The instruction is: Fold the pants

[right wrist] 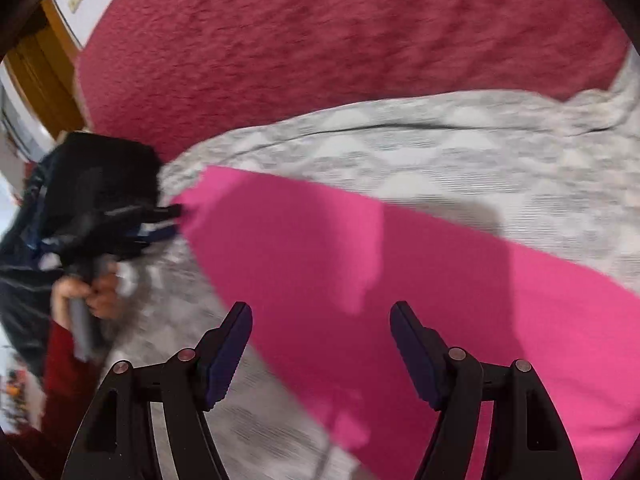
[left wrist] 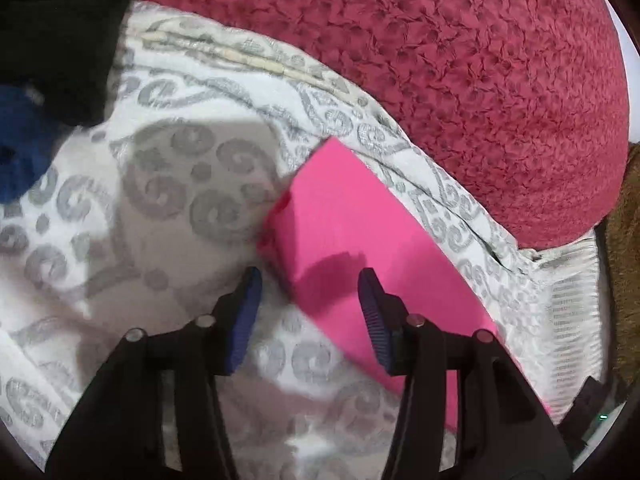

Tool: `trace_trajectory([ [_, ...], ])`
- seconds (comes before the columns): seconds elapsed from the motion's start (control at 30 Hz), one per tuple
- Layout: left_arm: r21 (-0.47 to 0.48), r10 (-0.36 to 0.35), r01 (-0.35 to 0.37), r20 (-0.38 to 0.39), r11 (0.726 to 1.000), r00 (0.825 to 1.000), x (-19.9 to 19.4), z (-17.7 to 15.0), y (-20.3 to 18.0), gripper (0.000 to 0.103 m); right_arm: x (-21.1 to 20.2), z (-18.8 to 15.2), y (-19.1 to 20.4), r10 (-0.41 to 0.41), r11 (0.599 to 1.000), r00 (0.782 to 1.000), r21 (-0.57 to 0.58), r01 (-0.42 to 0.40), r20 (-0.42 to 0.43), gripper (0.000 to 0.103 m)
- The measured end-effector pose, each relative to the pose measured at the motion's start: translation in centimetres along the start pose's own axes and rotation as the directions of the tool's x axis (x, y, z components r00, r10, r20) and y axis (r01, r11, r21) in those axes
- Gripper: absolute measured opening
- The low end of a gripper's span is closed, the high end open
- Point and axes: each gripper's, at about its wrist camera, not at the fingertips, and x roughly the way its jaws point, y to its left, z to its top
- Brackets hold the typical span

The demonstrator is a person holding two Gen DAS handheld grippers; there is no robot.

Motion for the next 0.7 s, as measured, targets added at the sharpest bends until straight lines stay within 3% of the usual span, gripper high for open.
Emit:
trace_trajectory([
  [0.03,0.010,0.010,-0.010,0.004,1.000,1.000,0.4,0.2,-0.2,0.016,0.7,0.2,0.7,0.024,1.000,1.000,0.009,-0.024,-0.005,0.073],
  [0.13,-0.016,-0.014,0.014,0.013,1.000,1.000,0.6,0.5,0.4,0.007,2.4,0.3,2.2,0.059,0.998,0.998,0.035,-0.058,-0.031,0.073],
  [0.27,-0.015,-0.043,0.044,0.057,0.999,0.997,-0.7,0.5,0.3,0.006,1.6,-0.5,1.8,0.021,0.999,0.999,0.049,-0.019,-0.026,0.073],
  [0.43,0.085,0.008,-0.018,0.121,0.996,0.993,-1.8,0.2,-2.3,0.006,-1.8,-1.8,-1.4,-0.039,0.991,0.999,0.132,0.039,-0.006,0.073],
  [0.5,0.126,0.044,-0.063,0.148,0.990,0.988,-2.2,0.1,-3.4,0.006,-2.0,-2.8,-3.5,-0.077,0.980,0.996,0.180,0.085,-0.052,0.077],
  [0.57,0.163,0.065,-0.094,0.177,0.982,0.982,-2.7,-0.2,-4.8,0.006,-2.4,-3.2,-4.2,-0.038,0.986,0.999,0.164,0.042,-0.023,0.077],
  [0.63,0.218,0.039,-0.080,0.185,0.973,0.982,-3.5,-0.7,-7.1,0.006,-3.1,-3.0,-4.0,-0.039,0.984,0.998,0.174,0.046,-0.042,0.077],
  [0.7,0.281,0.028,-0.081,0.188,0.956,0.982,-3.8,-1.6,-9.9,0.006,-5.0,-3.0,-4.0,-0.001,0.984,1.000,0.179,0.000,0.004,0.077],
])
